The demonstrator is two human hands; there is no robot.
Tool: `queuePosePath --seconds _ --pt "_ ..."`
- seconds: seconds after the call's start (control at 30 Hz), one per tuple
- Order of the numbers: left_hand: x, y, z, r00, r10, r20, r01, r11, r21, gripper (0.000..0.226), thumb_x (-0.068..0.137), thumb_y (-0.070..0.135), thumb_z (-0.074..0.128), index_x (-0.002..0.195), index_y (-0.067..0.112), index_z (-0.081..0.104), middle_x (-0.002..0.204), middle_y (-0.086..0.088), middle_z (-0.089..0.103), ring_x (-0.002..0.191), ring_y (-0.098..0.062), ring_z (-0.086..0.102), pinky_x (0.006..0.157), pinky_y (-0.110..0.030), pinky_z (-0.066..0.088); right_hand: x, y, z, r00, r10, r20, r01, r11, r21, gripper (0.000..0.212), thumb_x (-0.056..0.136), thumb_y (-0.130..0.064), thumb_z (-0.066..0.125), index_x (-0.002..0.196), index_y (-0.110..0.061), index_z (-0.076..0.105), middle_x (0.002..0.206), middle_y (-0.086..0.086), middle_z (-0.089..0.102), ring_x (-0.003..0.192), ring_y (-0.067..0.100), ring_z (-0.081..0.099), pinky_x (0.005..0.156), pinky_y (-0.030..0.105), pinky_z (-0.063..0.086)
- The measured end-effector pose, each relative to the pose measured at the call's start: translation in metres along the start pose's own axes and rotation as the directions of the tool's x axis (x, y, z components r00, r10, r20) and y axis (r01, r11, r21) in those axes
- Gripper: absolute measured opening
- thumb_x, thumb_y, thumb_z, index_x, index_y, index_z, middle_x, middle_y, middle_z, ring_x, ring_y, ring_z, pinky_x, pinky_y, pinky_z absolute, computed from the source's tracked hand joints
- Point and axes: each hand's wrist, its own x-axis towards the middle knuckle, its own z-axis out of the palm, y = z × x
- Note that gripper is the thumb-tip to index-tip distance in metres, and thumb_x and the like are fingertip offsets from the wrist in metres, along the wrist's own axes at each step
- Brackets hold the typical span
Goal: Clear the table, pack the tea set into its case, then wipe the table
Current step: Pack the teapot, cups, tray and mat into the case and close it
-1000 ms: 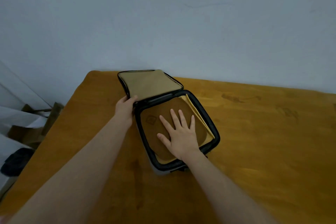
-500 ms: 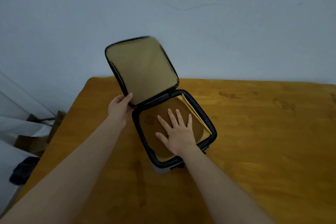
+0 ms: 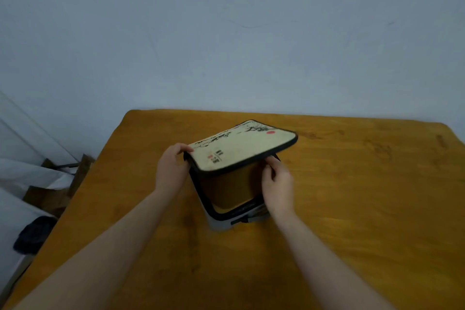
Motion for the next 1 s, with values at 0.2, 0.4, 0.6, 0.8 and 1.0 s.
queuePosePath --seconds 0.2,0.4,0.6,0.8,1.0 --pt "-0.025 0.002 0.008 0.999 0.032 -0.006 -0.032 0.994 0.100 0.033 0.086 0.004 0.063 0.114 0.021 0.057 0.117 0.006 0.057 0.110 -0.011 0.052 0.084 -0.022 0.042 0.018 0.000 -0.038 0.914 0.402 -0.050 -0.351 0.848 0.398 0.031 0.104 -0.015 0.035 0.120 -0.009 0.061 0.110 0.003 0.064 0.101 0.020 0.061 0.086 0.031 0.052" --pt "-0.043 -0.006 0.014 0.994 0.106 0.028 -0.110 0.982 0.156 0.042 0.087 -0.003 0.054 0.121 0.021 0.057 0.132 0.005 0.050 0.121 -0.012 0.048 0.091 -0.019 0.039 0.015 0.007 -0.041 0.924 0.381 -0.001 -0.375 0.910 0.176 0.034 0.097 -0.011 0.046 0.130 -0.008 0.055 0.128 0.006 0.059 0.118 0.025 0.053 0.101 0.040 0.044" --pt "-0.058 -0.010 0.023 0.998 0.022 -0.061 -0.017 0.997 0.079 0.044 0.084 -0.003 0.052 0.123 0.017 0.055 0.134 0.004 0.049 0.128 -0.014 0.041 0.104 -0.022 0.030 -0.001 -0.001 -0.006 0.964 -0.025 0.266 0.180 0.796 -0.578 0.047 0.096 -0.043 0.046 0.141 -0.030 0.043 0.160 0.006 0.021 0.150 0.027 0.005 0.119 0.049 0.003" --pt "-0.008 -0.017 0.012 0.999 -0.032 -0.021 0.032 0.999 -0.014 0.042 0.089 0.001 0.047 0.124 0.023 0.055 0.121 0.002 0.056 0.114 -0.015 0.052 0.096 -0.028 0.042 0.003 -0.010 0.048 0.802 -0.158 0.576 0.559 0.538 -0.631 0.063 0.093 -0.066 0.015 0.151 -0.043 0.017 0.164 0.006 -0.004 0.146 0.035 -0.021 0.111 0.067 -0.011" --pt "0.029 -0.027 0.010 0.996 -0.087 0.010 0.087 0.996 0.022 0.042 0.096 0.000 0.036 0.125 0.019 0.060 0.126 -0.001 0.059 0.118 -0.016 0.052 0.095 -0.027 0.040 0.002 0.012 0.059 0.817 -0.060 0.574 0.509 0.542 -0.668 0.066 0.086 -0.072 -0.008 0.149 -0.050 -0.010 0.161 0.002 -0.020 0.143 0.033 -0.031 0.111 0.065 -0.016"
